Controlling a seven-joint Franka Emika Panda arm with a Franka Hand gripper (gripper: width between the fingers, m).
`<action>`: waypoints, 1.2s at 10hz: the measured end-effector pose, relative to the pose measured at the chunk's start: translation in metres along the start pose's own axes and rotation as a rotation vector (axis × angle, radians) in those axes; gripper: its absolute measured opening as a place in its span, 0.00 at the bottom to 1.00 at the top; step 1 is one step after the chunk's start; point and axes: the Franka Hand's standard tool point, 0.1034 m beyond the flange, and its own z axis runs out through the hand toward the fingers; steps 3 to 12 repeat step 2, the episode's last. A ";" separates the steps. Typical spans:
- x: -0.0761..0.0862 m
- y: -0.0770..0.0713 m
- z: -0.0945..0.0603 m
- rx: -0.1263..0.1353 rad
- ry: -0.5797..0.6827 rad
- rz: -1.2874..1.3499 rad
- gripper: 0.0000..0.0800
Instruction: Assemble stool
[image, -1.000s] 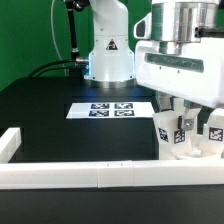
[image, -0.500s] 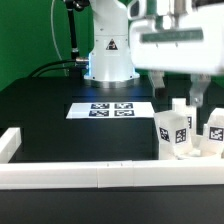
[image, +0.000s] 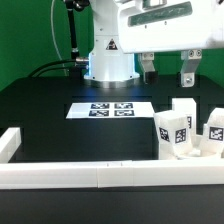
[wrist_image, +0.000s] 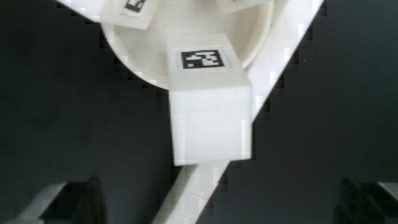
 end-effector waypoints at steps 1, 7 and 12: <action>0.000 0.000 0.001 -0.001 0.000 0.000 0.81; 0.000 0.001 0.001 -0.002 0.000 0.000 0.81; 0.000 0.001 0.001 -0.002 0.000 0.000 0.81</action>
Offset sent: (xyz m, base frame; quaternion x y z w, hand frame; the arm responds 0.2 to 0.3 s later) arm 0.0000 0.0000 0.0000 0.0000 0.0000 0.0000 1.0000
